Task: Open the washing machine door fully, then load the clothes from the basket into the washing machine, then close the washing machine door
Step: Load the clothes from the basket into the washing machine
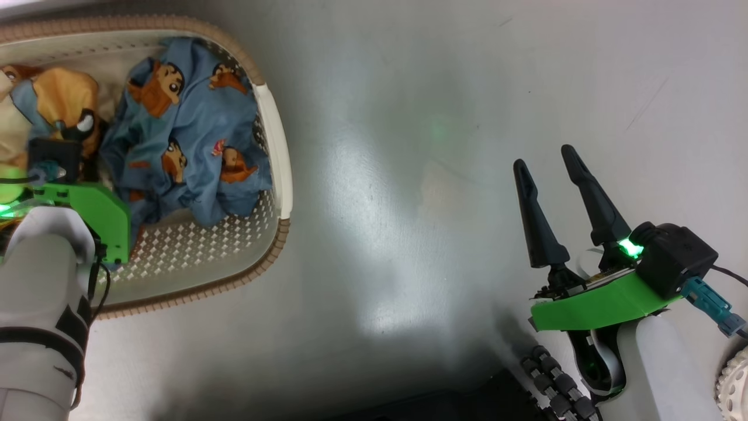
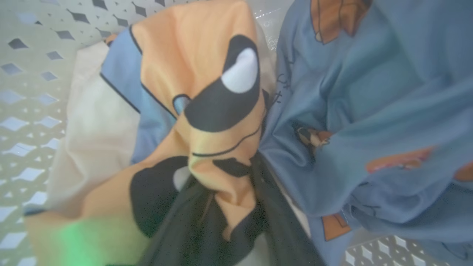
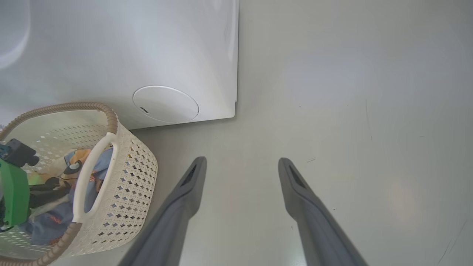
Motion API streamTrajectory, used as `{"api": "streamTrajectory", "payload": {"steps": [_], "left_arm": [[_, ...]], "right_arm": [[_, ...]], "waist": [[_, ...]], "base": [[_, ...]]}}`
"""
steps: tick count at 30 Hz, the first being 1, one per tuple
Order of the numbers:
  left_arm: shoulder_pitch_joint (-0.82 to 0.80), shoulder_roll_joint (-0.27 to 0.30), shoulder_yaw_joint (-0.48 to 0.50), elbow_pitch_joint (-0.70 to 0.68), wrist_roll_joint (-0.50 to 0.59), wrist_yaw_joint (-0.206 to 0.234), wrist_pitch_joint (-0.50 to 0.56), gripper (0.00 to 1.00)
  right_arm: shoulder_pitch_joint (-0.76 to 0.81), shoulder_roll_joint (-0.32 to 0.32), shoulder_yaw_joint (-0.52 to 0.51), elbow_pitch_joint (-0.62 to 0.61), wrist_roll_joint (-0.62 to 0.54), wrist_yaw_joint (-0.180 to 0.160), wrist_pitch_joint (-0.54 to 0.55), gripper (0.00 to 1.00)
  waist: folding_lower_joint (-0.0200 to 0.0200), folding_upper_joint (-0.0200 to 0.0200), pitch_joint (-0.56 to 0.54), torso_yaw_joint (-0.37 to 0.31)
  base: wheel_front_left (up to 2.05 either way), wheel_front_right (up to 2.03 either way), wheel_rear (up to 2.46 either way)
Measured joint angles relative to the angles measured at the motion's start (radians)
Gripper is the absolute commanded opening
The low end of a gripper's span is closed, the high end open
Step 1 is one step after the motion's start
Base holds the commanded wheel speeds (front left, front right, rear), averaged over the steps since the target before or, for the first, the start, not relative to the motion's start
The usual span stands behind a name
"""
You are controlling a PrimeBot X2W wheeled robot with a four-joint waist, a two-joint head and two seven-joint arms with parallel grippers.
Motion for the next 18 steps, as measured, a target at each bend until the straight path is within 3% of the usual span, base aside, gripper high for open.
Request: {"api": "streamTrajectory", "payload": {"steps": [18], "left_arm": [[0.076, -0.020, 0.025, -0.039, -0.074, -0.044, -0.048, 0.00]], "right_arm": [[-0.004, 0.001, -0.044, 0.022, -0.011, 0.000, 0.000, 1.00]], "waist": [[0.0000, 0.0000, -0.156, 0.031]], "base": [[0.00, 0.00, 0.00]]}}
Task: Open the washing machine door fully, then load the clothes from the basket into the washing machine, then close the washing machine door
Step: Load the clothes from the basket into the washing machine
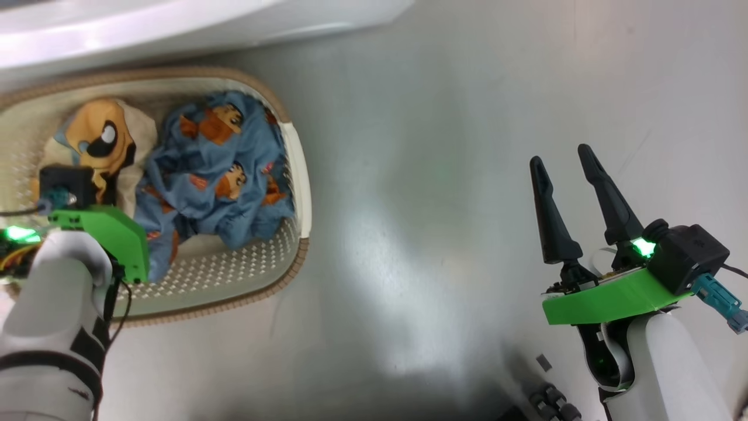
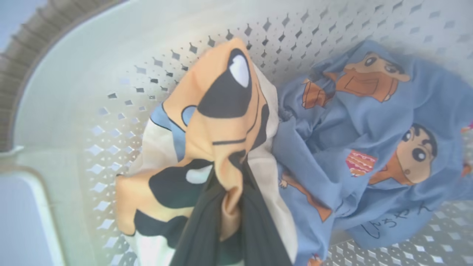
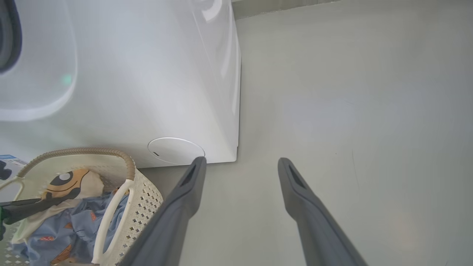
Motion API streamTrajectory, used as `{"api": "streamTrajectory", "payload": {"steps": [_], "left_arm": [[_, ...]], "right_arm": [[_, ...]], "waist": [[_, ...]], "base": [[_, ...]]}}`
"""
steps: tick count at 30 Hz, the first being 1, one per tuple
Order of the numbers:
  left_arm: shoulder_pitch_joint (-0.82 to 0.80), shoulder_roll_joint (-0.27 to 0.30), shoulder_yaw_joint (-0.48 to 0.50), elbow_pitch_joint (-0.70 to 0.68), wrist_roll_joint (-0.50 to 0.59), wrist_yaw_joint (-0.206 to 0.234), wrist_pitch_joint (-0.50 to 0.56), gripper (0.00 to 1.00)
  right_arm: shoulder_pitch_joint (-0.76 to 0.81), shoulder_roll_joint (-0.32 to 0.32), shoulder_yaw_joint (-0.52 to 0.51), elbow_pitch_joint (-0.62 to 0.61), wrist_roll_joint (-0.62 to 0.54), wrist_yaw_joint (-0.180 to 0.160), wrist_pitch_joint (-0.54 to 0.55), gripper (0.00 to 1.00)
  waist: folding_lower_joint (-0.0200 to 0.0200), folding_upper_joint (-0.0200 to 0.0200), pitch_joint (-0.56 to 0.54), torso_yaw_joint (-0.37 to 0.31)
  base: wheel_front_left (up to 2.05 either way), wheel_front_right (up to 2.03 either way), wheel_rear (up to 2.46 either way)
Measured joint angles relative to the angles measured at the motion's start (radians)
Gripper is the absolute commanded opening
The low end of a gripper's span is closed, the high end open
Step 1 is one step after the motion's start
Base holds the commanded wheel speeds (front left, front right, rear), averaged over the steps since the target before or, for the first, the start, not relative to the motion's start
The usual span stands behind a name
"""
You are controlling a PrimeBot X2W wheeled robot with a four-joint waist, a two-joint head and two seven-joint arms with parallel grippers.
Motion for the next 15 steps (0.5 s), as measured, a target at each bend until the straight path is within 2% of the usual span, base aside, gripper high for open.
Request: {"api": "streamTrajectory", "payload": {"steps": [8, 15], "left_arm": [[0.117, -0.011, 0.015, -0.107, -0.024, -0.009, -0.004, 0.00], [0.250, -0.028, 0.055, -0.261, -0.035, -0.009, -0.004, 0.00]], "right_arm": [[0.003, 0.000, -0.011, 0.029, -0.009, 0.000, 0.000, 1.00], [0.027, 0.000, -0.016, 0.054, -0.026, 0.000, 0.000, 1.00]], "waist": [[0.0000, 0.0000, -0.096, 0.025], [0.0000, 0.0000, -0.194, 0.052]], "base": [[0.00, 0.00, 0.00], [0.00, 0.00, 0.00]]}}
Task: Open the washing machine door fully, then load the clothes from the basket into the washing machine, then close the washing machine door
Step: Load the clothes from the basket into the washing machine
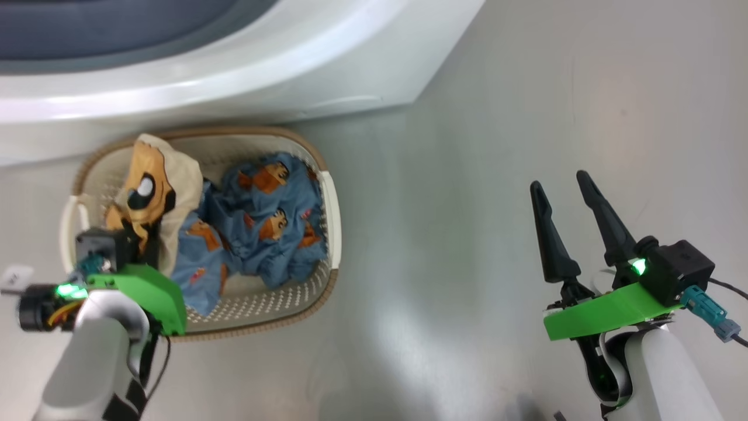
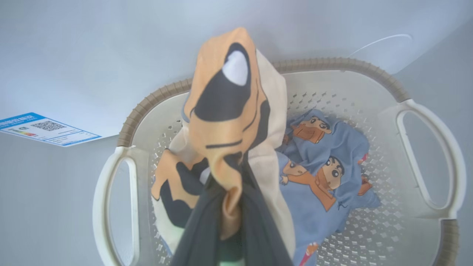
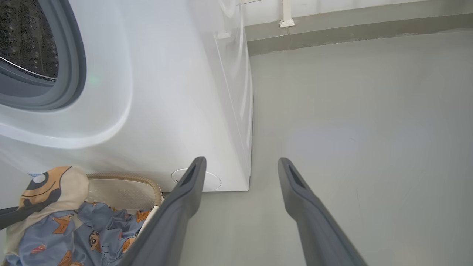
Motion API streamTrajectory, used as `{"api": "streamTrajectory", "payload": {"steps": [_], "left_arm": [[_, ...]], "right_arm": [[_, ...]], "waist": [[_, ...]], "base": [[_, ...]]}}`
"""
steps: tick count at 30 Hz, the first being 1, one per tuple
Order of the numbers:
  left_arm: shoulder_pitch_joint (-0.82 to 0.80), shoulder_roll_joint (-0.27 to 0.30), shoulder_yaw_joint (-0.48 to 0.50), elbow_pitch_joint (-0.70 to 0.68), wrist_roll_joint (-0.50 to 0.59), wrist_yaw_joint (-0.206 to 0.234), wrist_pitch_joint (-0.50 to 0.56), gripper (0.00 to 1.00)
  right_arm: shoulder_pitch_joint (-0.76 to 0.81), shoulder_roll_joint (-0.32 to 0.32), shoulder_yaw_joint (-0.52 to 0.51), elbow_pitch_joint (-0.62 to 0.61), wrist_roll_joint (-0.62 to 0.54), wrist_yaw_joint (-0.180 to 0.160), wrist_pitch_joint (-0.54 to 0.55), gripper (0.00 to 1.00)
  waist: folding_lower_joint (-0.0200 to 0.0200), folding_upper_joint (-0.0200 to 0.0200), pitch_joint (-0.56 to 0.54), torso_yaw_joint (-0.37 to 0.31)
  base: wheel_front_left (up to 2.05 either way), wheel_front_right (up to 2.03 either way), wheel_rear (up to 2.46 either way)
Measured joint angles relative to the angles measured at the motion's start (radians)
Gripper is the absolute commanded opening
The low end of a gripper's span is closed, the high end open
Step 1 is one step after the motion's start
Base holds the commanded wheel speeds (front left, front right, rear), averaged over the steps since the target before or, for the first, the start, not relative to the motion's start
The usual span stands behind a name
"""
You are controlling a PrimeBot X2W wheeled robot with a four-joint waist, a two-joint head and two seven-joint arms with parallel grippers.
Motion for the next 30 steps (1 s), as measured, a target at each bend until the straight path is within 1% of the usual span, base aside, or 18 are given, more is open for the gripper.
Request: {"api": "streamTrajectory", "payload": {"steps": [7, 8, 18, 30], "left_arm": [[0.128, -0.021, 0.044, -0.148, -0.008, -0.009, 0.000, 0.00], [0.151, -0.024, 0.055, -0.184, -0.007, -0.009, 0.000, 0.00], [0.242, -0.050, 0.094, -0.339, 0.012, -0.017, 0.000, 0.00], [0.318, -0.079, 0.121, -0.504, 0.039, -0.017, 0.000, 0.00]], "right_arm": [[0.037, 0.000, -0.006, 0.019, -0.002, 0.000, 0.000, 1.00], [0.042, 0.000, -0.007, 0.026, -0.003, 0.000, 0.000, 1.00], [0.064, 0.000, -0.006, 0.052, -0.003, 0.000, 0.000, 1.00], [0.102, 0.000, -0.006, 0.077, -0.003, 0.000, 0.000, 1.00]], "waist": [[0.0000, 0.0000, -0.101, 0.027], [0.0000, 0.0000, -0.128, 0.035], [0.0000, 0.0000, -0.250, 0.074], [-0.0001, 0.0000, -0.356, 0.114]], "base": [[0.00, 0.00, 0.00], [0.00, 0.00, 0.00], [0.00, 0.00, 0.00], [0.00, 0.00, 0.00]]}}
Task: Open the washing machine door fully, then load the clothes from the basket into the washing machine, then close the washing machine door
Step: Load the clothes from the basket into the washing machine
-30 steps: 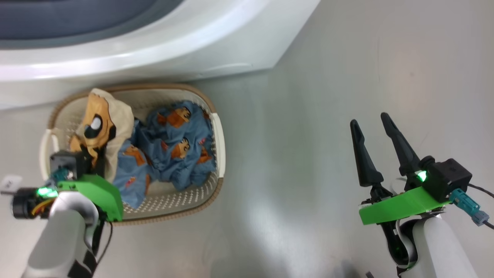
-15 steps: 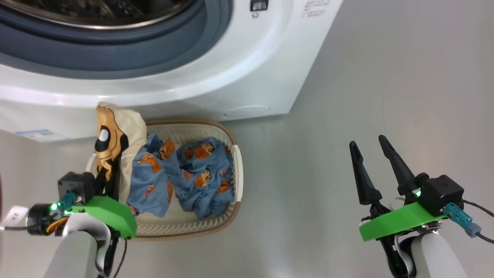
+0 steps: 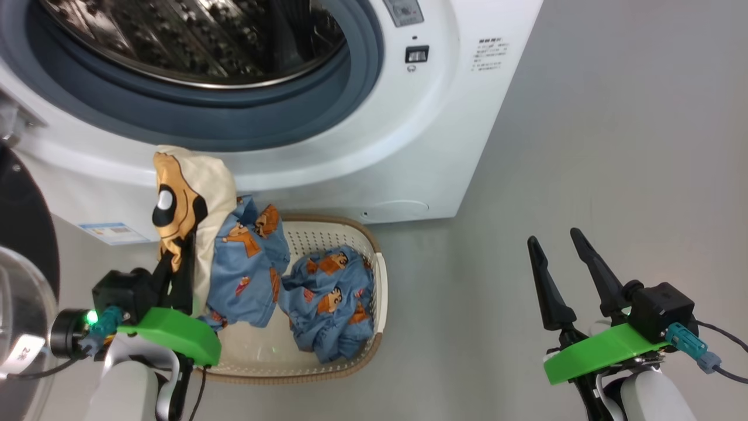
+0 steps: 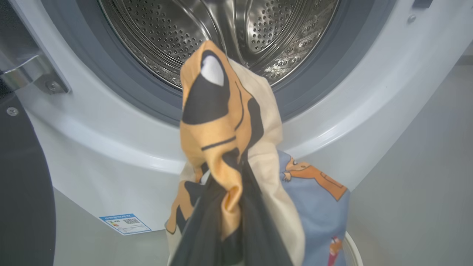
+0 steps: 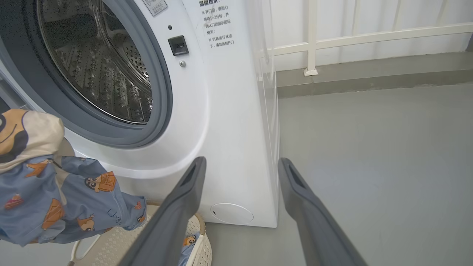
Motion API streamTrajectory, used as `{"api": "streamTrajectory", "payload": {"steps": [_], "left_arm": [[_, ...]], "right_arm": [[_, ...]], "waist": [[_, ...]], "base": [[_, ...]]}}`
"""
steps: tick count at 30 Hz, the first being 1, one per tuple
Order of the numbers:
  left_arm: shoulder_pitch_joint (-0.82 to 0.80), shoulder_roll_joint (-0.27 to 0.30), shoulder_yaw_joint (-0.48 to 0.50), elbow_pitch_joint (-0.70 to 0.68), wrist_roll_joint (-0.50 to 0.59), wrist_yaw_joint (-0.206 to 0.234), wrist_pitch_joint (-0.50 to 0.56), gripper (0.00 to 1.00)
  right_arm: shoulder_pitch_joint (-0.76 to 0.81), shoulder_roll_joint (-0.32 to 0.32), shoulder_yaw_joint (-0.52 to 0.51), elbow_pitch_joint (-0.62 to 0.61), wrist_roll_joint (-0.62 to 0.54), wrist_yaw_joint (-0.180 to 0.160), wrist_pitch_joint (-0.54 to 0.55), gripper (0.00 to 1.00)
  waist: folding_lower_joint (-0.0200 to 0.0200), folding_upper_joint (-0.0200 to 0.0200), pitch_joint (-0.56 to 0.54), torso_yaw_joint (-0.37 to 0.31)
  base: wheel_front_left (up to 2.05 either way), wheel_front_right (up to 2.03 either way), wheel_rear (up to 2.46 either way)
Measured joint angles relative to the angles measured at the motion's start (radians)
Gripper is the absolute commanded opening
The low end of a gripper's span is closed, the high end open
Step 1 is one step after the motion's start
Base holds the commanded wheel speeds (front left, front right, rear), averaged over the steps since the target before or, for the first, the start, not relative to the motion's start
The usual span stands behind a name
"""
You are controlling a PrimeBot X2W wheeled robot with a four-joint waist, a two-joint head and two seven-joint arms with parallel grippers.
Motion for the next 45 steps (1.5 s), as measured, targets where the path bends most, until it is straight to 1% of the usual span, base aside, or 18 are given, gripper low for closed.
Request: {"api": "streamTrajectory", "payload": {"steps": [11, 20, 23, 30, 32, 45], "left_arm": [[0.088, -0.001, 0.034, -0.135, 0.018, 0.000, 0.000, 0.00], [0.191, -0.005, 0.075, -0.231, 0.027, 0.001, 0.000, 0.00], [0.224, -0.009, 0.084, -0.250, 0.029, 0.001, 0.000, 0.00], [0.302, -0.014, 0.110, -0.291, 0.036, 0.002, 0.000, 0.00], [0.319, -0.018, 0.116, -0.303, 0.036, 0.008, 0.000, 0.00], [0.404, -0.033, 0.136, -0.340, 0.043, 0.012, 0.000, 0.00]], "right_arm": [[0.041, 0.000, -0.013, 0.015, 0.003, 0.000, 0.000, 1.00], [0.079, 0.001, -0.025, -0.001, -0.008, 0.000, 0.000, 1.00], [0.090, 0.001, -0.027, -0.005, -0.033, 0.000, 0.000, 1.00], [0.122, 0.002, -0.023, -0.019, -0.041, 0.000, 0.000, 1.00], [0.126, 0.002, -0.023, -0.019, -0.041, 0.000, 0.000, 1.00], [0.161, 0.003, -0.023, -0.023, -0.042, 0.000, 0.000, 1.00]], "waist": [[0.0000, 0.0000, -0.089, 0.028], [0.0000, 0.0000, -0.156, 0.033], [0.0000, 0.0000, -0.180, 0.031], [0.0000, 0.0000, -0.238, 0.019], [0.0000, 0.0000, -0.250, 0.014], [0.0000, 0.0000, -0.291, -0.007]], "base": [[0.00, 0.00, 0.00], [0.00, 0.00, 0.00], [0.00, 0.00, 0.00], [0.00, 0.00, 0.00], [0.00, 0.00, 0.00], [0.00, 0.00, 0.00]]}}
